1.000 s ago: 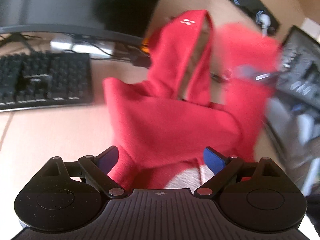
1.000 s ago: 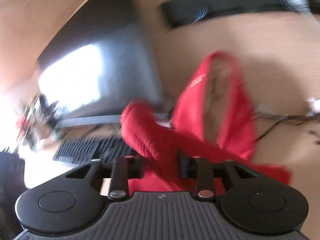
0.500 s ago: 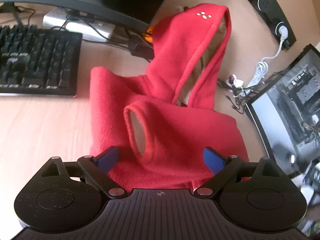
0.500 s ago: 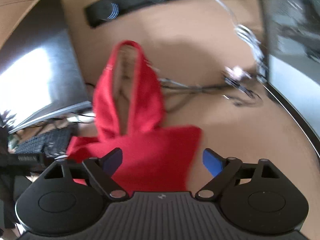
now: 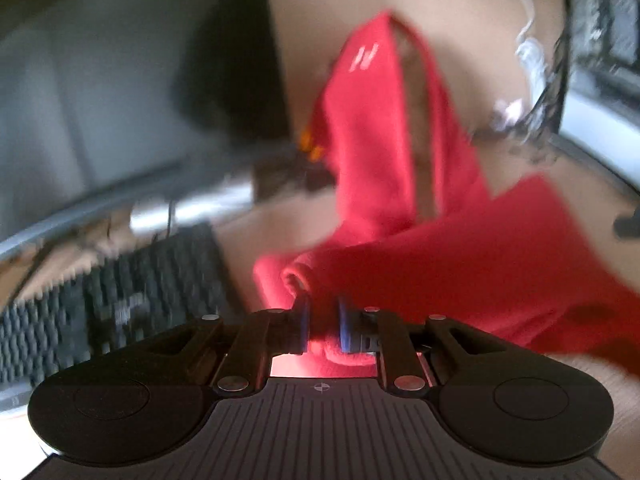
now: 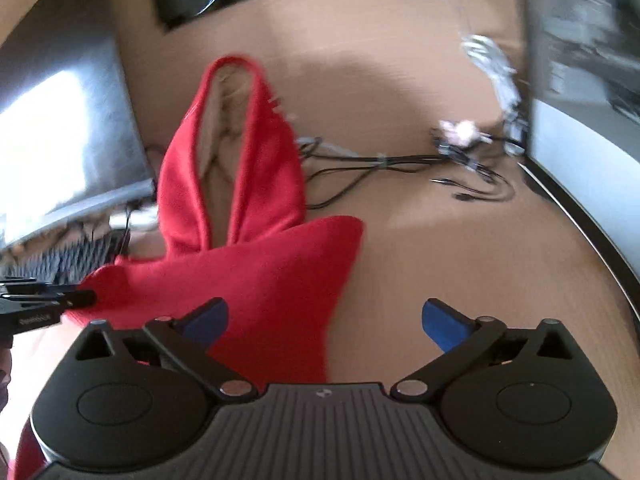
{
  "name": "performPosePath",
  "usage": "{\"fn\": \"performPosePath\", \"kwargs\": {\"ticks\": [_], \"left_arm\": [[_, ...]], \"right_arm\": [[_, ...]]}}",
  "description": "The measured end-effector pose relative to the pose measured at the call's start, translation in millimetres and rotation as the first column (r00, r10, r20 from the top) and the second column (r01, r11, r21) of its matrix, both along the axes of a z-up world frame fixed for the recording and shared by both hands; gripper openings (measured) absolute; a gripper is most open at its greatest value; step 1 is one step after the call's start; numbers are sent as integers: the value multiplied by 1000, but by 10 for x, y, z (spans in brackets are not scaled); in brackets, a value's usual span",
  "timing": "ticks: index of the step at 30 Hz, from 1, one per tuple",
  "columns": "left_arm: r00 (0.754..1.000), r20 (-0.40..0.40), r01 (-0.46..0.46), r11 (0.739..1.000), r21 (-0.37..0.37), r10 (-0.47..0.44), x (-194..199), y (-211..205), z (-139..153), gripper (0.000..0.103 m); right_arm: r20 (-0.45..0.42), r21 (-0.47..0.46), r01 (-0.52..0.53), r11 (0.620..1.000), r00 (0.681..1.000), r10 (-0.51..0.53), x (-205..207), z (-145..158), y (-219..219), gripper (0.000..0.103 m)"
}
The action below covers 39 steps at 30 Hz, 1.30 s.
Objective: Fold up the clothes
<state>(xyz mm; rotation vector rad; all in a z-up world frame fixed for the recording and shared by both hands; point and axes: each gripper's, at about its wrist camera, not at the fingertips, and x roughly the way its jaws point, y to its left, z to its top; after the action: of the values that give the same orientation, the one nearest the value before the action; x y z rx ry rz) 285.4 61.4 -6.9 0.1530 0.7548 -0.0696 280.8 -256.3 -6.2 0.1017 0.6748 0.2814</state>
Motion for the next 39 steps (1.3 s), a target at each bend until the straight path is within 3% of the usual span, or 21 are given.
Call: {"fn": "performPosePath", "kwargs": {"ticks": [1, 7, 15, 23, 27, 29, 31, 33, 36, 39], "left_arm": [[1000, -29, -10, 1000, -3, 10, 22, 19, -86, 31], [998, -58, -21, 998, -56, 17, 15, 72, -171, 46], [996, -84, 9, 998, -62, -14, 216, -89, -216, 46], [995, -86, 45, 997, -65, -51, 567, -551, -198, 46], [997, -74, 26, 997, -76, -31, 528, -611, -21, 55], [998, -53, 26, 994, -102, -31, 422, -600, 100, 71], [998, -34, 46, 988, -147, -52, 271, -579, 198, 80], [997, -38, 64, 978, -199, -73, 128, -562, 246, 82], [989, -112, 59, 963, -264, -92, -17, -585, 80, 82], [981, -179, 27, 960, -280, -80, -123, -658, -117, 84]], "right_arm": [[-8, -39, -17, 999, 1000, 17, 63, -19, 110, 103], [-57, -298, -58, 953, 997, 43, 330, -313, 584, 103], [27, -417, -91, 904, 993, 112, 371, -376, 527, 103], [34, -414, -45, 909, 997, 65, 712, -349, 53, 103], [13, -353, -86, 932, 995, 97, 760, -250, -90, 103], [27, -316, -96, 944, 994, 110, 662, -148, -129, 103], [31, -241, -127, 962, 990, 138, 522, -52, -176, 103], [2, -130, -175, 976, 984, 176, 398, -38, -217, 103], [-48, 26, -246, 969, 968, 247, 244, -98, -228, 103], [-105, 80, -329, 941, 936, 337, 124, -279, -106, 103]]}}
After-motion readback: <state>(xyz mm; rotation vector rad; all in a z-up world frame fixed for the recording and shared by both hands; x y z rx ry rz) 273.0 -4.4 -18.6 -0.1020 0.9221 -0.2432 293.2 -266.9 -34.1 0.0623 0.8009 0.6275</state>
